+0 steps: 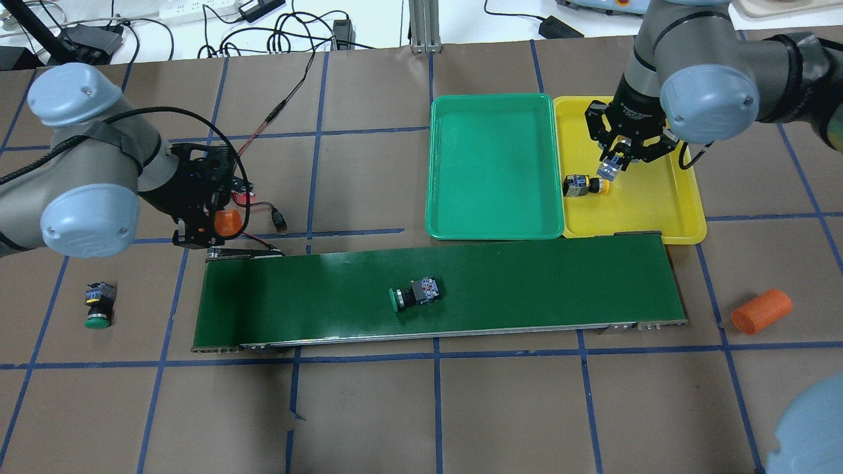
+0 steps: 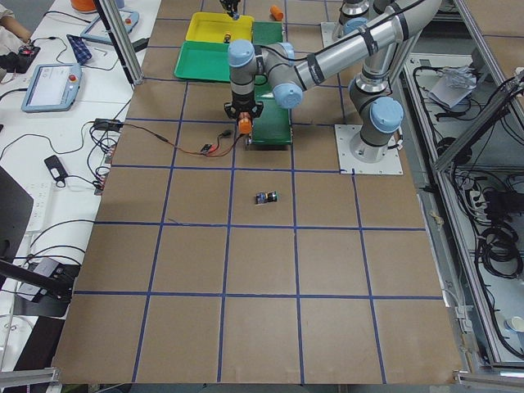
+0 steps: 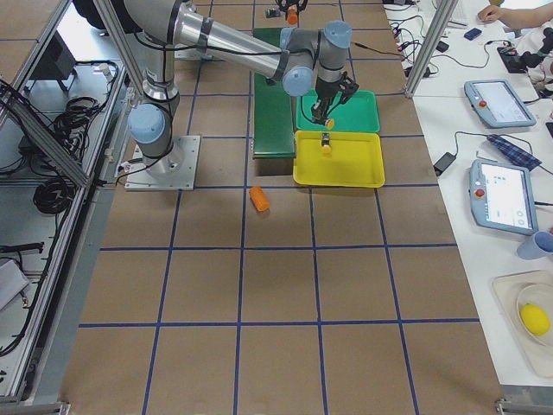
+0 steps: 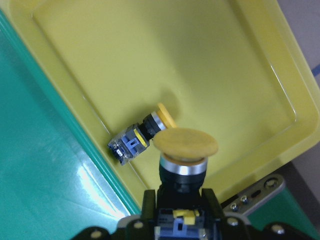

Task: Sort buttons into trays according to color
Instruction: 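Place the orange cylinder on the belt with the left gripper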

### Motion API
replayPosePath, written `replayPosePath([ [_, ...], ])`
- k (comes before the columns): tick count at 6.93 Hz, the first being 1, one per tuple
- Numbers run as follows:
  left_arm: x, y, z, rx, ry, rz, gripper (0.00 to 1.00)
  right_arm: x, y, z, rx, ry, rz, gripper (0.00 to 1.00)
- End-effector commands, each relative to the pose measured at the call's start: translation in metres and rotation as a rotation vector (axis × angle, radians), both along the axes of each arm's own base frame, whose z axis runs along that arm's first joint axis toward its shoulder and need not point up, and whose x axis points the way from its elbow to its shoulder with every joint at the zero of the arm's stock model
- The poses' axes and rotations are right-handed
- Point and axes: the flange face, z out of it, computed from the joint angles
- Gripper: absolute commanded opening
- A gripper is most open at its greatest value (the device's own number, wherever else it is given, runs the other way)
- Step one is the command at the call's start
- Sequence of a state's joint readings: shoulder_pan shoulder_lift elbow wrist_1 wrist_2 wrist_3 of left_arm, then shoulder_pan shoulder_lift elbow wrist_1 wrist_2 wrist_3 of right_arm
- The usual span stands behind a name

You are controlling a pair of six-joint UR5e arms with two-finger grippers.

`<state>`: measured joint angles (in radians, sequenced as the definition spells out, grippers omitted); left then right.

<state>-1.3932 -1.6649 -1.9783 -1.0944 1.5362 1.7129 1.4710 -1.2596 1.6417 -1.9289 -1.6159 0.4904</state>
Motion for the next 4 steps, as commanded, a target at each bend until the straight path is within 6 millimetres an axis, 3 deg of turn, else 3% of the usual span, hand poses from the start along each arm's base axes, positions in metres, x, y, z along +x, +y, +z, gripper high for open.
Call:
replayPosePath([
  [1, -0.054, 0.052, -0.029, 0.058, 0.032, 0.031, 0.12, -0.031, -0.016, -0.024, 0.033, -0.010, 0.055, 0.00],
  [3, -0.063, 0.073, -0.025, 0.061, 0.097, 0.057, 0.12, -0.050, -0.028, -0.040, -0.008, 0.000, 0.143, 0.14],
  [4, -0.070, 0.083, -0.032, 0.078, 0.101, 0.044, 0.18, -0.055, -0.028, -0.045, 0.002, -0.005, 0.136, 0.31],
])
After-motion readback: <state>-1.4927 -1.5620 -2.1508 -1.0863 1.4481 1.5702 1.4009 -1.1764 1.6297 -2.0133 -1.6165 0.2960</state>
